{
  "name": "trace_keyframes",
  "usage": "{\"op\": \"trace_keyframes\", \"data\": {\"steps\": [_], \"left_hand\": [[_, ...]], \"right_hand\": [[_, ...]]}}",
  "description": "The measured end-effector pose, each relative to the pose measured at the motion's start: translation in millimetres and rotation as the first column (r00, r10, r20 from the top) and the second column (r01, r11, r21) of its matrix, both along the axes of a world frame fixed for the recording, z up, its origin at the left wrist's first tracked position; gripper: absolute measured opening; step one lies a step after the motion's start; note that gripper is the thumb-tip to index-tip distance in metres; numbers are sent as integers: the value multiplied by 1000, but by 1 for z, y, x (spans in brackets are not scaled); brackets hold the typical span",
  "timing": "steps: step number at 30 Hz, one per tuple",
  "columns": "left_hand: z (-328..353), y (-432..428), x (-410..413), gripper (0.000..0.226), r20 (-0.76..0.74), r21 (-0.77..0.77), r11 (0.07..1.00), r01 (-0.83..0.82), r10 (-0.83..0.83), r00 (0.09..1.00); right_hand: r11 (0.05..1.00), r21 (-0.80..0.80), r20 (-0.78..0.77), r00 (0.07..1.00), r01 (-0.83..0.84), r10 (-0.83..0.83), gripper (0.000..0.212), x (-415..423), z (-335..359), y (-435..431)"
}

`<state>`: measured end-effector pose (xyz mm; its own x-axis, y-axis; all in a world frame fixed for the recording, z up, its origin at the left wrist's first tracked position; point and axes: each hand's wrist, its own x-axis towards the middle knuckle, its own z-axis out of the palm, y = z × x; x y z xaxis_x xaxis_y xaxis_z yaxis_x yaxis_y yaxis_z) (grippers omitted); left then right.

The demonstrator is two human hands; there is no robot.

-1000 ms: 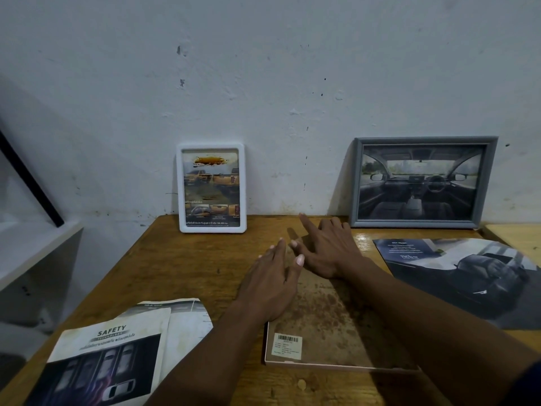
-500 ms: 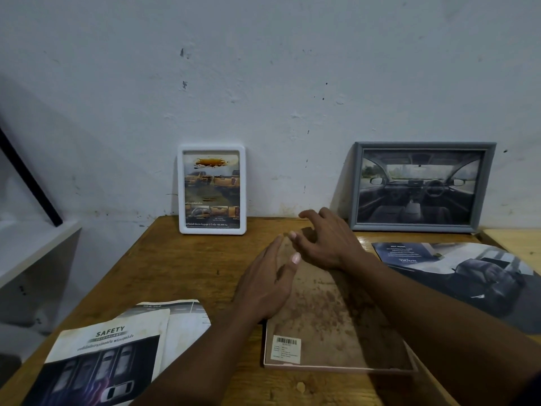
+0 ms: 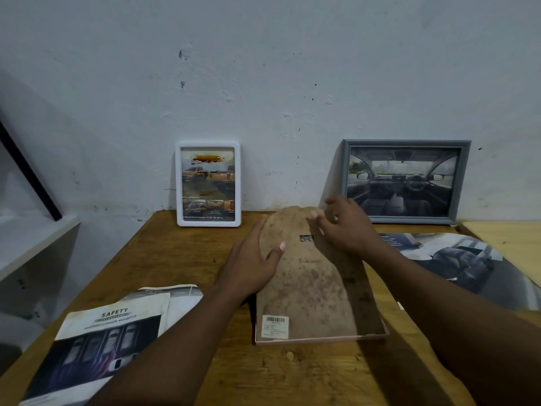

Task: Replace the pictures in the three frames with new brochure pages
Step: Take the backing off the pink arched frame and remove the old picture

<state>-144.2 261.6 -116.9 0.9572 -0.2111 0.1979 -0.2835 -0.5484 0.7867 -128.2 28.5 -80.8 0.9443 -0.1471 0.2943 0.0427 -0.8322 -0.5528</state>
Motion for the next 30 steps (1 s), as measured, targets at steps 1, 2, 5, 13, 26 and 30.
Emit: {"op": "trace_keyframes", "data": {"steps": [1, 2, 5, 13, 26, 30], "left_hand": [[2, 1, -2, 77, 0, -1, 1000, -6, 6, 1000], [2, 3, -3, 78, 3, 1, 1000, -13, 13, 1000], [6, 5, -8, 78, 11, -19, 999, -30, 30, 999], [43, -20, -11, 75, 104, -46, 999, -28, 33, 994], [-10, -48, 0, 77, 50, 518, 855, 28, -63, 997], [-19, -24, 7, 73, 15, 522, 853, 7, -18, 1000]], "right_hand": [[997, 71, -38, 999, 7, -4, 59, -11, -1, -6], [990, 143, -81, 997, 7, 4, 56, -24, -3, -10], [955, 297, -192, 980, 5, 55, 54, -57, -11, -13], [783, 622, -7, 1000, 19, -18, 43, -90, 35, -12], [913, 96, -224, 902, 397, -368, 44, -90, 28, -153], [925, 98, -277, 903, 368, -330, 43, -79, -1, -130]]}}
